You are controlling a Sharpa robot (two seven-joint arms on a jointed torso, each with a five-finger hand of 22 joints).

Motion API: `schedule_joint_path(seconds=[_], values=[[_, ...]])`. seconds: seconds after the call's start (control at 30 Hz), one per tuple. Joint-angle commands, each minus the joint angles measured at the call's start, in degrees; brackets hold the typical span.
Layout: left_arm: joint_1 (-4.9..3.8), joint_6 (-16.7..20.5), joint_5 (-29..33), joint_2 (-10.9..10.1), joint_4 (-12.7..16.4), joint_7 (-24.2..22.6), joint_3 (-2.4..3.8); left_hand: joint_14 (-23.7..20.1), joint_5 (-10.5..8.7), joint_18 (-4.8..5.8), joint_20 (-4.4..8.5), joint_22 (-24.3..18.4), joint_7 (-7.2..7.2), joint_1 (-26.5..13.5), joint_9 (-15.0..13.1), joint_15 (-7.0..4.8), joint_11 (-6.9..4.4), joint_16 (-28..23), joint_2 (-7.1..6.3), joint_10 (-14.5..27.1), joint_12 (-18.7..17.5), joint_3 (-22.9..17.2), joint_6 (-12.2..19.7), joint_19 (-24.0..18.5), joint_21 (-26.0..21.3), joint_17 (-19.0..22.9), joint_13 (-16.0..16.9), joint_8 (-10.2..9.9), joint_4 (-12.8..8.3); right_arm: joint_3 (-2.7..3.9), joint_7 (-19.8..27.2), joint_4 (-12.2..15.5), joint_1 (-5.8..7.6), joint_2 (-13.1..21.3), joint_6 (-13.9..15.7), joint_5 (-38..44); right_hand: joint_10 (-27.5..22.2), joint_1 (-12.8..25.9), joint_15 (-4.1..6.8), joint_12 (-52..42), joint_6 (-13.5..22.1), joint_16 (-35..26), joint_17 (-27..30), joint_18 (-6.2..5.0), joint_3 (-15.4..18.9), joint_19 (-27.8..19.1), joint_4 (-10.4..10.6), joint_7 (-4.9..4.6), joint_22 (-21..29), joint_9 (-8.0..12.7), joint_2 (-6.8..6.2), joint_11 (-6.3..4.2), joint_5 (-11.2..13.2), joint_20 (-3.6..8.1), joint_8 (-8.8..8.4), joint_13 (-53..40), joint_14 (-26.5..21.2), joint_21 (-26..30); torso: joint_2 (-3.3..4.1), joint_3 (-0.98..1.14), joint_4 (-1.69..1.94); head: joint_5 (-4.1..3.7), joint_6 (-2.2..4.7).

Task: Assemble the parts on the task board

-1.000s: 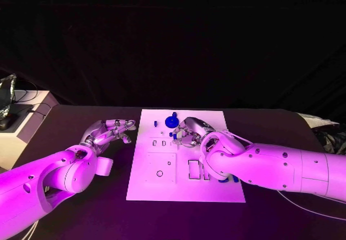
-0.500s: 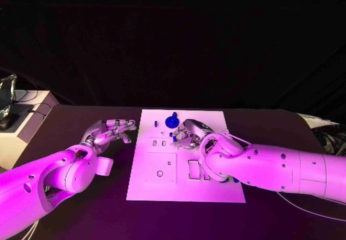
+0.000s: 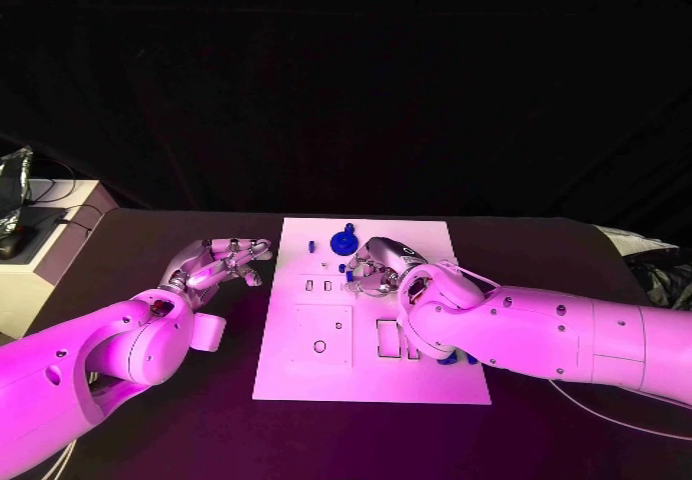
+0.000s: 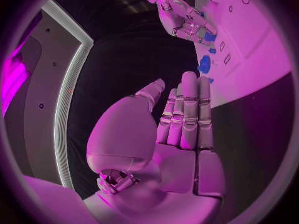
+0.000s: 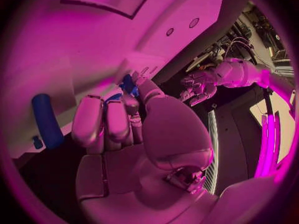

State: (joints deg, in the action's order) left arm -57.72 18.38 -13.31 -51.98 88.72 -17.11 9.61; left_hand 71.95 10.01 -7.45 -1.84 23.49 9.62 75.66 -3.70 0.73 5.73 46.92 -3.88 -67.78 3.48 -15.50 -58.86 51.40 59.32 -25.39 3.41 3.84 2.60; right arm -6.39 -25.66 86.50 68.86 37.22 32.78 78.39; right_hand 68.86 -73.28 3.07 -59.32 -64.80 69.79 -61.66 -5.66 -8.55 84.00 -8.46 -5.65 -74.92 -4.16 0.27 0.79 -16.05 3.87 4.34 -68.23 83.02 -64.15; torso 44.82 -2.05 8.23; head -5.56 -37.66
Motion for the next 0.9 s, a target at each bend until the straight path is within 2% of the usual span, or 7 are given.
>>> schedule_joint_path(seconds=[0.03,0.2,0.33,0.63,0.77,0.9], values=[[-0.01,-0.92,0.22,0.04,0.16,-0.27,0.05,-0.42,-0.3,-0.47,-0.12,-0.5,0.03,-0.06,0.01,0.16,0.07,0.26,0.4,0.4,-0.08,0.19,0.48,-0.34,0.48,0.12,0.03,-0.23,-0.16,-0.16,0.4,-0.49,-0.48,-0.3,-1.12,0.32,-0.3,0.34,0.25,0.08,-0.12,0.05,-0.03,0.73,0.53,3.31,0.22,-0.8,-8.81,0.05,-0.48,-0.13,0.34,0.28,-0.07,0.13,0.04,0.0,0.06,0.05,0.08,0.09,-0.21],[-0.01,-0.9,0.22,-0.02,0.17,-0.25,0.05,-0.42,-0.3,-0.47,-0.12,-0.5,0.03,-0.06,0.01,0.16,0.07,0.26,0.4,0.4,-0.08,0.19,0.48,-0.34,0.48,0.12,0.03,-0.23,-0.16,-0.19,1.26,-0.79,-0.85,-0.54,-0.63,-0.08,-0.69,0.52,-0.04,0.17,1.1,0.23,-0.11,0.62,2.16,3.31,1.63,-1.25,-8.82,0.04,-1.32,0.24,0.8,-0.02,-0.23,0.45,0.01,-0.02,0.09,0.05,0.18,0.17,-0.42],[-0.01,-0.88,0.22,-0.04,0.16,-0.24,0.05,-0.42,-0.3,-0.47,-0.12,-0.52,0.06,-0.07,0.01,0.18,0.1,0.27,0.39,0.45,-0.08,0.2,0.54,-0.34,0.49,0.12,0.03,-0.23,-0.16,-0.2,1.48,-0.83,-0.94,-0.46,-0.34,0.01,-0.92,0.06,-0.14,0.24,1.47,0.26,-0.07,0.55,2.87,3.32,2.26,-1.4,-8.84,0.03,-1.52,0.34,0.91,-0.15,-0.21,0.75,-0.02,-0.05,-0.01,0.0,0.07,0.27,-0.59],[-0.01,-0.83,0.22,-0.05,0.09,-0.25,0.05,-0.42,-0.29,-0.48,-0.13,-0.54,0.06,-0.06,0.01,0.19,0.12,0.27,0.39,0.53,-0.08,0.21,0.65,-0.34,0.5,0.12,0.03,-0.24,-0.18,-0.21,1.92,-0.83,-0.99,-0.16,-0.68,0.17,-1.0,-0.37,-0.2,0.08,1.71,0.35,-0.1,0.52,3.35,3.3,2.76,-1.49,-8.86,0.03,-2.04,0.42,0.94,-0.24,-0.23,0.96,-0.04,-0.11,0.0,0.09,-0.12,0.39,-0.78],[-0.01,-0.86,0.22,0.01,0.04,-0.25,0.05,-0.42,-0.29,-0.48,-0.14,-0.55,0.05,-0.06,0.01,0.19,0.13,0.27,0.39,0.55,-0.08,0.21,0.67,-0.34,0.51,0.12,0.03,-0.24,-0.18,-0.21,2.1,-0.75,-1.0,0.0,-0.4,0.21,-1.0,-0.48,-0.2,0.05,1.7,0.36,-0.09,0.52,3.33,3.31,2.8,-1.49,-8.85,0.03,-2.04,0.41,0.87,-0.25,-0.22,0.99,-0.04,-0.11,-0.04,0.04,0.02,0.29,-0.79],[-0.01,-0.84,0.22,-0.01,-0.02,-0.27,0.05,-0.41,-0.3,-0.49,-0.14,-0.57,0.06,-0.05,0.01,0.21,0.16,0.29,0.37,0.69,-0.09,0.22,0.75,-0.35,0.52,0.11,0.03,-0.23,-0.21,-0.21,2.79,-0.6,-1.0,0.23,1.19,0.24,-0.82,-1.02,-0.14,-0.2,1.4,0.37,-0.08,0.53,3.01,3.33,2.62,-1.38,-8.88,-0.01,-1.74,0.32,0.25,-0.23,-0.1,0.91,-0.04,-0.25,-0.05,0.06,0.09,0.3,-0.75]])
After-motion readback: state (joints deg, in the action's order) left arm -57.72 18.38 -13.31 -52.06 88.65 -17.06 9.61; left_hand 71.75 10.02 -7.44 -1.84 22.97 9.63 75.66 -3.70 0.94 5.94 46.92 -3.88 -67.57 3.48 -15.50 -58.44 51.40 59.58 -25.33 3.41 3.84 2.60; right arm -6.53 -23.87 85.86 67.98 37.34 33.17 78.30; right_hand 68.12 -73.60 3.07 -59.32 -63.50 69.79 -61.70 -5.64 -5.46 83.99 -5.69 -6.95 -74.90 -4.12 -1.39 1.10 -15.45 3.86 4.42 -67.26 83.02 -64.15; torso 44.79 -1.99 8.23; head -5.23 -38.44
